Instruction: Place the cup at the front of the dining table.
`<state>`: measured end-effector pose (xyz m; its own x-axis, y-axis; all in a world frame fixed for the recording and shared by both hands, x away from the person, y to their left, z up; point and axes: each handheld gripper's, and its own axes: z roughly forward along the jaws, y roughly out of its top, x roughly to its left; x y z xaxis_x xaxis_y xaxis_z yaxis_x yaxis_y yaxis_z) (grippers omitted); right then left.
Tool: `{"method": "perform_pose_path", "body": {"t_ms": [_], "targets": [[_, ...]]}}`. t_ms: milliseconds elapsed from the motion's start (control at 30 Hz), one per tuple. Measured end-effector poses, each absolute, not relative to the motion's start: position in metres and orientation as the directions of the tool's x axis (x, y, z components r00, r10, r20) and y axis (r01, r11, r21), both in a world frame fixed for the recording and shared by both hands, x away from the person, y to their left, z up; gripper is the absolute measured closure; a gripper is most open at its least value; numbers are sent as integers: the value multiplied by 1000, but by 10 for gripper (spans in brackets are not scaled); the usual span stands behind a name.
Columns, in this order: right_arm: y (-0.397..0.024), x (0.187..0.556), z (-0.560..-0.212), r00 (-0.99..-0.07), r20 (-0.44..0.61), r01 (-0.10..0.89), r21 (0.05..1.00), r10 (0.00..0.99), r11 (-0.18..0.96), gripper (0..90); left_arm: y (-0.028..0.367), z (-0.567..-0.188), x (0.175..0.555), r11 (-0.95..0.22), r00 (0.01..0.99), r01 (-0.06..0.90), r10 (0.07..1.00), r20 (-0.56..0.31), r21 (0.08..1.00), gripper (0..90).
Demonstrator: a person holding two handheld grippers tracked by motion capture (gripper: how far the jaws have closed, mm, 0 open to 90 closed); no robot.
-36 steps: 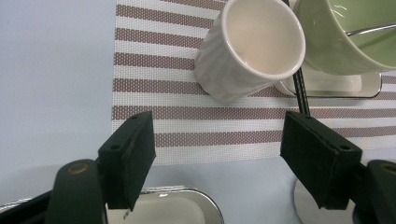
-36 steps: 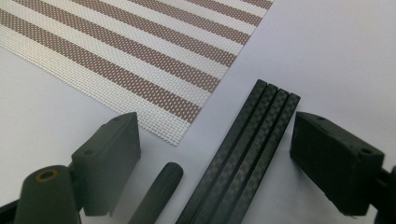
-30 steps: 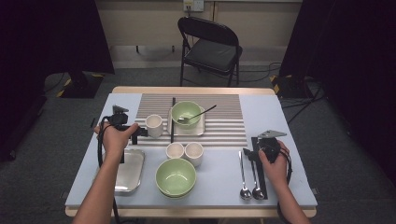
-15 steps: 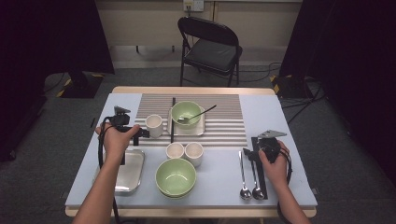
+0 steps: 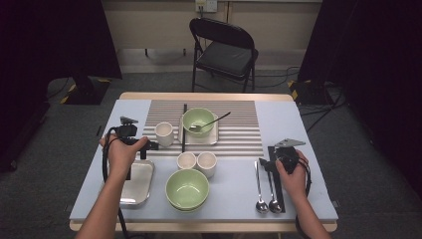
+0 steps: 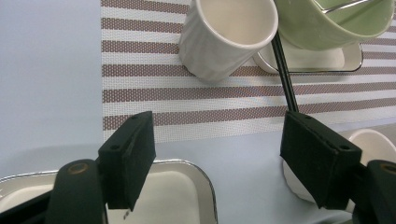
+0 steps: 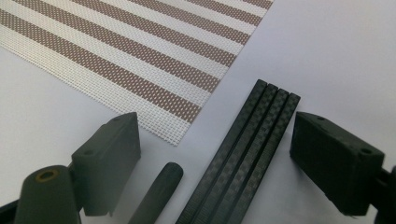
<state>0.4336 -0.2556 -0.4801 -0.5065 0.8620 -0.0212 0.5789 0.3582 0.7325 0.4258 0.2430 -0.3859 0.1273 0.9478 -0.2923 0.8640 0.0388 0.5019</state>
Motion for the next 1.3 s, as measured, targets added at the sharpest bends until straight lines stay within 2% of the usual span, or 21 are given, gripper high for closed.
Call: {"method": "perform_pose_path", "body": {"t_ms": [1300], "targets": [[-256,433,-480,-506,-22,578,733,862,358,151,262,-386,398,17,151,860,947,-284,511,263]]}}
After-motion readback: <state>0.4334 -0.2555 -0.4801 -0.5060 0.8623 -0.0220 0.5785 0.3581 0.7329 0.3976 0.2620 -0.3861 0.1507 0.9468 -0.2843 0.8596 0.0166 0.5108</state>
